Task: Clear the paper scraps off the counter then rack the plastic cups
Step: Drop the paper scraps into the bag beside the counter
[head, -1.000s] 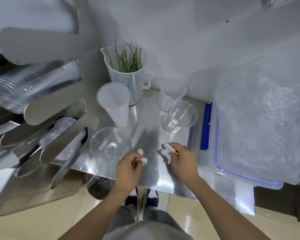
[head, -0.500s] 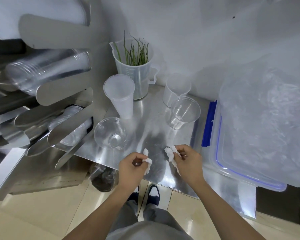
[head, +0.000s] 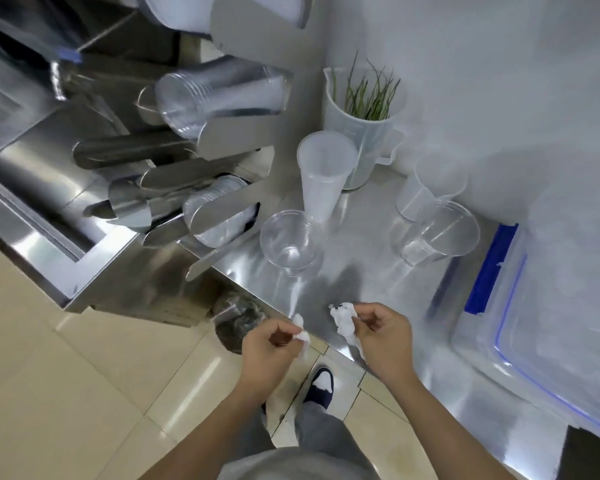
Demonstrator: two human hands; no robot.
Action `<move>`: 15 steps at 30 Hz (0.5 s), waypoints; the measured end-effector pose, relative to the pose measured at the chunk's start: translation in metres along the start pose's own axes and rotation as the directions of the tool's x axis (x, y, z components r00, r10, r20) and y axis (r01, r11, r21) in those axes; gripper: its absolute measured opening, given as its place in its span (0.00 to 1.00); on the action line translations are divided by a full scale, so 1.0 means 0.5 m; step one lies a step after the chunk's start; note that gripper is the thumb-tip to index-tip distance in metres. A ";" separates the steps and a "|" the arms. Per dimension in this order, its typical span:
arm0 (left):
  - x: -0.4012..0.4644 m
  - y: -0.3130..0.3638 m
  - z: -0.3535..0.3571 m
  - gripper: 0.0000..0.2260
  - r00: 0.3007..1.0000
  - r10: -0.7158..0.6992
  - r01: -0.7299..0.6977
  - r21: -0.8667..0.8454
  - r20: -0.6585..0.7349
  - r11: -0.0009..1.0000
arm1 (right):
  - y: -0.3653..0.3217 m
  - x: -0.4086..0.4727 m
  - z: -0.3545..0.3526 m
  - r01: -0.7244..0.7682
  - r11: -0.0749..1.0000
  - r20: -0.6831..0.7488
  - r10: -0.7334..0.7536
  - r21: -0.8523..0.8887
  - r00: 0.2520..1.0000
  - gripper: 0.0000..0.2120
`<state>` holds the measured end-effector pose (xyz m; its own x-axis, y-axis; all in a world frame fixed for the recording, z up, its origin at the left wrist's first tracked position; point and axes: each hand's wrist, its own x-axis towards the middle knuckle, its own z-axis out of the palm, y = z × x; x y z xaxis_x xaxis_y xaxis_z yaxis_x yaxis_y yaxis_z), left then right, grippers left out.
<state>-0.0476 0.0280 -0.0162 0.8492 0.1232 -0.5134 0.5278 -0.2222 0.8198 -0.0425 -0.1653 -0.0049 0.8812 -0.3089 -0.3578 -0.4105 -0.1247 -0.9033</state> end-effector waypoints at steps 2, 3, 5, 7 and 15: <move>0.000 -0.005 -0.019 0.08 1.000 -0.014 0.014 0.013 -0.012 1.000 | -0.005 -0.005 0.023 0.028 0.997 0.018 -0.027 -0.072 0.999 0.11; 0.004 -0.010 -0.034 0.08 1.000 -0.019 0.019 -0.001 -0.019 1.000 | -0.010 -0.007 0.040 0.038 0.994 0.034 -0.034 -0.100 0.999 0.13; 0.012 -0.026 -0.071 0.08 0.999 -0.029 0.028 -0.039 -0.028 0.999 | -0.014 -0.013 0.081 0.060 0.986 0.065 -0.050 -0.156 0.997 0.14; 0.017 -0.043 -0.108 0.09 0.998 -0.053 0.051 -0.065 -0.035 0.997 | -0.014 -0.022 0.122 0.075 0.979 0.079 -0.061 -0.187 0.995 0.15; 0.041 -0.104 -0.261 0.07 0.989 -0.113 0.102 -0.117 -0.095 0.988 | -0.023 -0.065 0.291 0.089 0.953 0.127 -0.054 -0.290 0.990 0.16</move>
<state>-0.0561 0.1685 -0.0363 0.7816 0.2389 -0.5763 0.6093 -0.0942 0.7873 -0.0326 -0.0169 -0.0173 0.9249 -0.1797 -0.3352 -0.3803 -0.4195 -0.8243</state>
